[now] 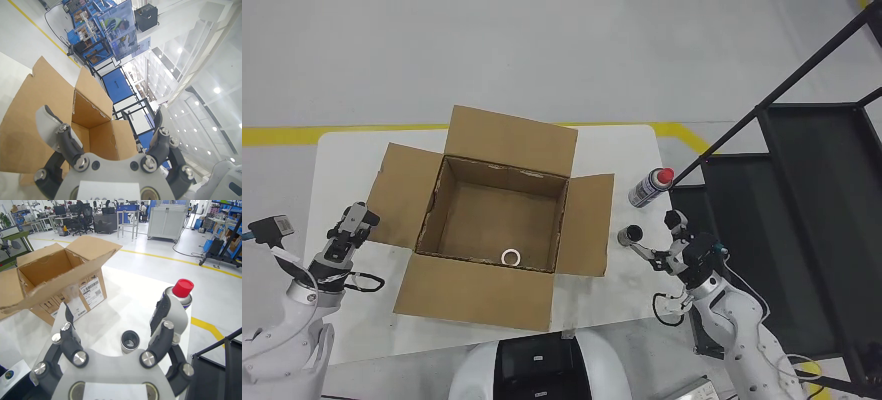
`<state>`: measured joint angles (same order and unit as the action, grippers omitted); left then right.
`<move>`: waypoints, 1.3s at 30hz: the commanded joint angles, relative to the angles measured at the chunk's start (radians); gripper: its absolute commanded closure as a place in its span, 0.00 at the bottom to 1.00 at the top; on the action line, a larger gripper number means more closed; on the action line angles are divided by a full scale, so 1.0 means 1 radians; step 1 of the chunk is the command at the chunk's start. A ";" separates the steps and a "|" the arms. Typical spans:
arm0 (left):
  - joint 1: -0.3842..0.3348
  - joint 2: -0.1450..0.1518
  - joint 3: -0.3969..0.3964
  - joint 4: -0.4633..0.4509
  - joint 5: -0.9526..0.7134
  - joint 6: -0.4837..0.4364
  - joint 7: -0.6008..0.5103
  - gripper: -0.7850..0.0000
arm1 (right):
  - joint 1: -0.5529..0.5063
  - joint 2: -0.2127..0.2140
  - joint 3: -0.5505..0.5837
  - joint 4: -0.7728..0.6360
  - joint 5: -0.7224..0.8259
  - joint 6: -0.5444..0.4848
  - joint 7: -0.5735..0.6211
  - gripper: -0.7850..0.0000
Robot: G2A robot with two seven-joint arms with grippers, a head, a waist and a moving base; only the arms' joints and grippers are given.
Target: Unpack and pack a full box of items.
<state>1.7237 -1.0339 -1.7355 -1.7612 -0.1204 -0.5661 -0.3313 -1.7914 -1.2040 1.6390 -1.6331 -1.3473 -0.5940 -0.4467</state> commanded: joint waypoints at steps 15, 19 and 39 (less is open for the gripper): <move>0.000 0.000 0.000 0.000 0.000 0.000 0.000 0.00 | 0.002 0.000 -0.001 0.006 -0.004 0.000 -0.006 0.00; 0.000 0.000 0.000 0.000 0.000 0.000 0.000 0.00 | 0.002 0.000 -0.001 0.006 -0.004 0.000 -0.006 0.00; 0.000 0.000 0.000 0.000 0.000 0.000 0.000 0.00 | 0.061 0.013 -0.007 -0.180 -0.029 -0.110 0.116 0.00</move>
<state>1.7236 -1.0339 -1.7355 -1.7612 -0.1204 -0.5661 -0.3313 -1.7461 -1.1932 1.6374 -1.7850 -1.3735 -0.6770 -0.3653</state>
